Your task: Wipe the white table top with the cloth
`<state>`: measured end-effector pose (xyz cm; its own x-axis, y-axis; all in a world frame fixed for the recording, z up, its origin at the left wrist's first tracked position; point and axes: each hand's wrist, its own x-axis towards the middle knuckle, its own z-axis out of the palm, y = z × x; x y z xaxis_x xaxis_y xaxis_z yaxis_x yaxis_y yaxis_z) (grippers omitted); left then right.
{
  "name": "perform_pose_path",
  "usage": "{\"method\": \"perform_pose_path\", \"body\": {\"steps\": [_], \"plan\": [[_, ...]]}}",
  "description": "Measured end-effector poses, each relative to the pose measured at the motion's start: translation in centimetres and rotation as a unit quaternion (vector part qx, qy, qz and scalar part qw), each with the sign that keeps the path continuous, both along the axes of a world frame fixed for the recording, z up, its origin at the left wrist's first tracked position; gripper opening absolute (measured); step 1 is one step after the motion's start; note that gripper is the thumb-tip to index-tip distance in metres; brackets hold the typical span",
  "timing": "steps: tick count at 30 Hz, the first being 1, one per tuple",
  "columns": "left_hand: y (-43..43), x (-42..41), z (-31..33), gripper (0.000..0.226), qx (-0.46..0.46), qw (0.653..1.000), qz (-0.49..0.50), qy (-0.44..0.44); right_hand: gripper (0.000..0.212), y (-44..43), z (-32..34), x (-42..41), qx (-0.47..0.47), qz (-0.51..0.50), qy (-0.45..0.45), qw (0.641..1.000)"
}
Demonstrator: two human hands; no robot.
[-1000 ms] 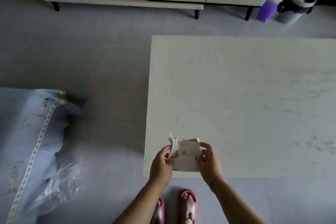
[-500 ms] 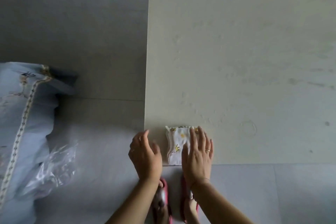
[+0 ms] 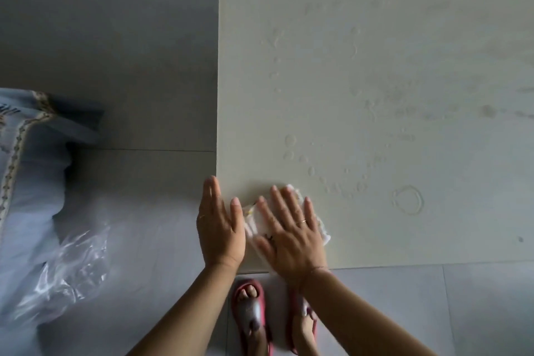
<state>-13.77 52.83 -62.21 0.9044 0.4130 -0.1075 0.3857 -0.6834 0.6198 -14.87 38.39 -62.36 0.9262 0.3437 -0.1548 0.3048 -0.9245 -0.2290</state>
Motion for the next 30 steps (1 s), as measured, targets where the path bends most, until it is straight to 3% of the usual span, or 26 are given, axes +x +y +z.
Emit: {"method": "perform_pose_path", "body": {"steps": [4,7,9,12,15,17,20,21,24,27,30], "plan": [[-0.6,-0.2,0.1,0.061,0.051,0.998,-0.025,0.013,0.069,-3.5,-0.3,5.0,-0.043,-0.193,0.017,0.980],[-0.9,-0.2,0.2,0.058,0.053,0.997,-0.034,0.052,0.072,-1.2,-0.4,6.0,-0.031,-0.294,0.016,0.955],[-0.8,-0.1,0.3,0.057,0.053,0.995,-0.041,0.075,0.074,1.8,-0.3,5.9,-0.028,-0.241,0.013,0.970],[-0.8,0.3,0.6,0.054,0.063,0.992,-0.031,0.101,0.071,4.6,-0.6,5.8,-0.010,-0.066,0.005,0.998],[-0.8,0.3,0.9,0.055,0.051,0.993,-0.031,0.100,0.064,2.5,-0.6,8.6,-0.005,0.036,-0.021,0.999],[-0.8,0.3,1.0,0.057,0.047,0.993,-0.032,0.100,0.063,0.1,-0.7,11.8,-0.007,-0.042,-0.014,0.999],[-0.8,0.4,1.1,0.057,0.054,0.991,-0.034,0.115,0.065,0.0,-0.6,14.8,0.004,-0.255,0.016,0.967],[-0.8,0.4,1.1,0.057,0.057,0.991,-0.034,0.120,0.066,1.5,-0.6,14.6,0.002,-0.268,0.012,0.963],[-0.8,0.4,1.3,0.058,0.050,0.991,-0.032,0.116,0.069,7.0,-0.5,11.6,0.018,-0.114,-0.002,0.993],[-0.7,0.3,1.4,0.058,0.044,0.992,-0.038,0.113,0.067,7.4,-0.7,10.7,0.017,0.042,-0.007,0.999],[-0.6,0.3,1.3,0.058,0.046,0.992,-0.034,0.117,0.059,3.1,-1.1,14.8,0.010,0.015,-0.034,0.999]]}}
